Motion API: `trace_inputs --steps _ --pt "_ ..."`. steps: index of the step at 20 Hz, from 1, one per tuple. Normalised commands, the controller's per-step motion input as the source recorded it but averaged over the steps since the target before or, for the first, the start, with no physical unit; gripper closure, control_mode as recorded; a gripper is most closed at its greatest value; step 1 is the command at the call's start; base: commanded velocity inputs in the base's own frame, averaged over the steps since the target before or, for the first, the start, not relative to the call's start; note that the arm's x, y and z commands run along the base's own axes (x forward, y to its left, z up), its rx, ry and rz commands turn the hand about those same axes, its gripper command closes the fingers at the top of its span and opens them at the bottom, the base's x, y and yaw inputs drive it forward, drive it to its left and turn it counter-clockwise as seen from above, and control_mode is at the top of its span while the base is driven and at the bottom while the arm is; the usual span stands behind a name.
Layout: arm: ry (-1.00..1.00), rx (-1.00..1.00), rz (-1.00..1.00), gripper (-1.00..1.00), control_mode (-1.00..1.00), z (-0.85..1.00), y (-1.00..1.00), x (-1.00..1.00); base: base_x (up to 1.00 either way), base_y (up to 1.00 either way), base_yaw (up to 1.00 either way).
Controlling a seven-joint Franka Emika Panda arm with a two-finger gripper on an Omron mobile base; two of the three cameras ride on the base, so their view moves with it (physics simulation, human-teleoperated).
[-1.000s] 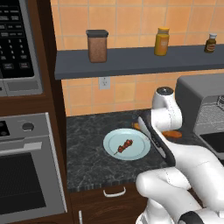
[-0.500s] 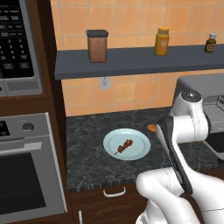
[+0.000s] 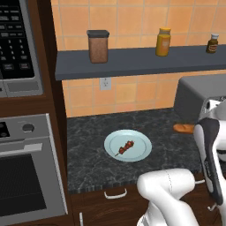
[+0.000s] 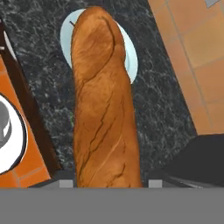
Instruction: Pick up the kebab skewer and baguette bread, and place them inside the toaster oven. Close the toaster oven door and start by setting the timer.
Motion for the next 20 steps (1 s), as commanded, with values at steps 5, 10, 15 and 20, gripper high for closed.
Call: trace_inputs --steps 5,10,15,20 --pt "-0.12 0.00 0.06 1.00 -1.00 0.12 -0.86 -0.17 0.00 0.00 0.00" --pt "-0.14 -0.02 0.09 1.00 -1.00 0.16 -0.79 -0.03 0.00 0.00 0.00" --pt "-0.16 -0.07 0.19 1.00 -1.00 0.03 -0.81 0.00 0.00 0.00 0.00" --pt "-0.16 -0.05 0.24 1.00 -1.00 0.00 -0.91 0.03 0.00 0.00 0.00"
